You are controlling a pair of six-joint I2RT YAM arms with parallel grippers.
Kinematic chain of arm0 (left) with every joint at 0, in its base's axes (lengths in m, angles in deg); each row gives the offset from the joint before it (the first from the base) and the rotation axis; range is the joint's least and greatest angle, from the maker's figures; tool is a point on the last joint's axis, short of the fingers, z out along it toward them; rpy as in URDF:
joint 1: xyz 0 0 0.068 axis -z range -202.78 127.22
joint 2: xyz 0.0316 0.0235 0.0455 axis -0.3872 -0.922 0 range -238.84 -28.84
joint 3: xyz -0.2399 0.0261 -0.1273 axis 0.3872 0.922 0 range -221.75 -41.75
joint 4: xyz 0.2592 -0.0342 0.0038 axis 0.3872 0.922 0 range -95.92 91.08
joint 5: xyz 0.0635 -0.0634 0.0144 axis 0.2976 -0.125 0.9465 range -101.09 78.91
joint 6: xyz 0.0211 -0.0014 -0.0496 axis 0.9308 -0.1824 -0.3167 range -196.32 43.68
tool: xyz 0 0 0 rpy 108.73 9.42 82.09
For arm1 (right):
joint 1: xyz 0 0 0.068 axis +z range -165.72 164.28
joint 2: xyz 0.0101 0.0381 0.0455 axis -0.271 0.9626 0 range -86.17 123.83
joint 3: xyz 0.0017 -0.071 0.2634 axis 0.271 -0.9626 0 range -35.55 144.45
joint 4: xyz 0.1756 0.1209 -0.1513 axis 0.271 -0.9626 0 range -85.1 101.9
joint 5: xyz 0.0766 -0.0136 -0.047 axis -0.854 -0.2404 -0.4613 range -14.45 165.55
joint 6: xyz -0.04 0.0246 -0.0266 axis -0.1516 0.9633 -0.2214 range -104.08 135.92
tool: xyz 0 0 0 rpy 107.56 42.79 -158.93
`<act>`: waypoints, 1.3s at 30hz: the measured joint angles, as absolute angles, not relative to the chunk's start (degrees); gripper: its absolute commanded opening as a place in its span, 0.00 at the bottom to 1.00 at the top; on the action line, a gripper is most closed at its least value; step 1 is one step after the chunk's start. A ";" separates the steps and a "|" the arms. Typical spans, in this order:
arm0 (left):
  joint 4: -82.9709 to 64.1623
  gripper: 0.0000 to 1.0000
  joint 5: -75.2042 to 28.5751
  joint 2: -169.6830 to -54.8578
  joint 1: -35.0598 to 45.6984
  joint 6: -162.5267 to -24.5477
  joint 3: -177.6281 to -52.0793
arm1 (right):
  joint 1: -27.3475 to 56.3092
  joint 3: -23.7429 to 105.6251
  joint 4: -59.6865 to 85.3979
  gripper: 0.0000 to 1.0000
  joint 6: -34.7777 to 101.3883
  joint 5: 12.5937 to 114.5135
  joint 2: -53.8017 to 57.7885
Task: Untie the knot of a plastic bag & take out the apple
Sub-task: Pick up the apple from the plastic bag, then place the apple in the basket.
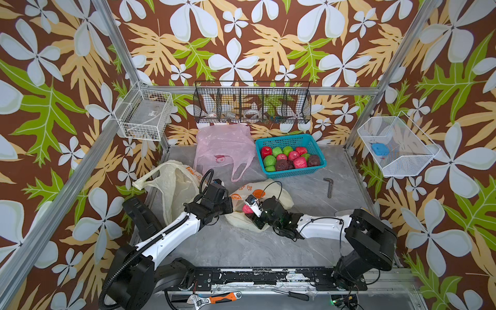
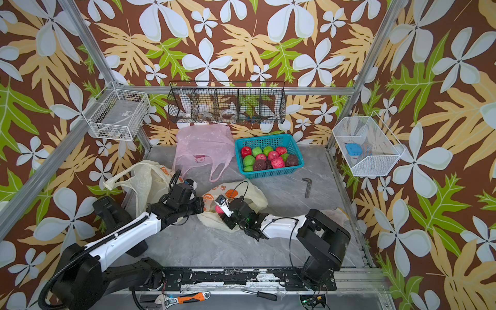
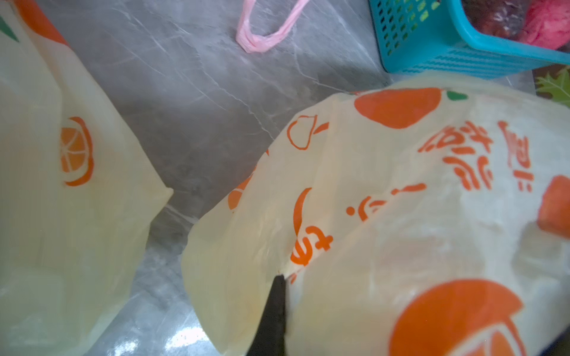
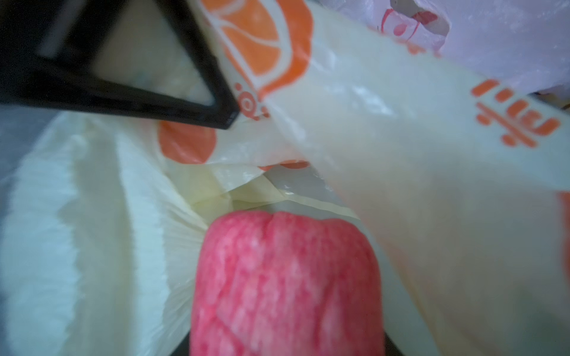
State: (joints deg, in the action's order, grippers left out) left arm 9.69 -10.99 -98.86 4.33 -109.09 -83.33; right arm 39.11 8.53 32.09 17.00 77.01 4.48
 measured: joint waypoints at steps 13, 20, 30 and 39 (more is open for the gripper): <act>12.62 0.24 -9.89 -100.08 3.15 -107.71 -87.73 | 35.13 18.14 20.86 0.41 17.13 74.16 -10.73; 13.56 0.44 -11.16 -98.73 3.15 -104.06 -89.82 | 23.59 22.99 17.14 0.44 21.05 77.60 -8.09; 15.05 0.62 -18.16 -92.00 3.13 -93.55 -90.59 | 13.42 43.85 12.94 0.48 27.43 86.82 18.64; 16.75 0.63 -23.75 -85.13 3.13 -86.80 -88.36 | 12.77 64.94 10.56 0.64 25.16 94.27 38.73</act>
State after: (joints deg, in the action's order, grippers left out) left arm 16.75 -23.75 -85.13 3.13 -86.80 -88.36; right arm 12.77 64.94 10.56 25.16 94.27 38.73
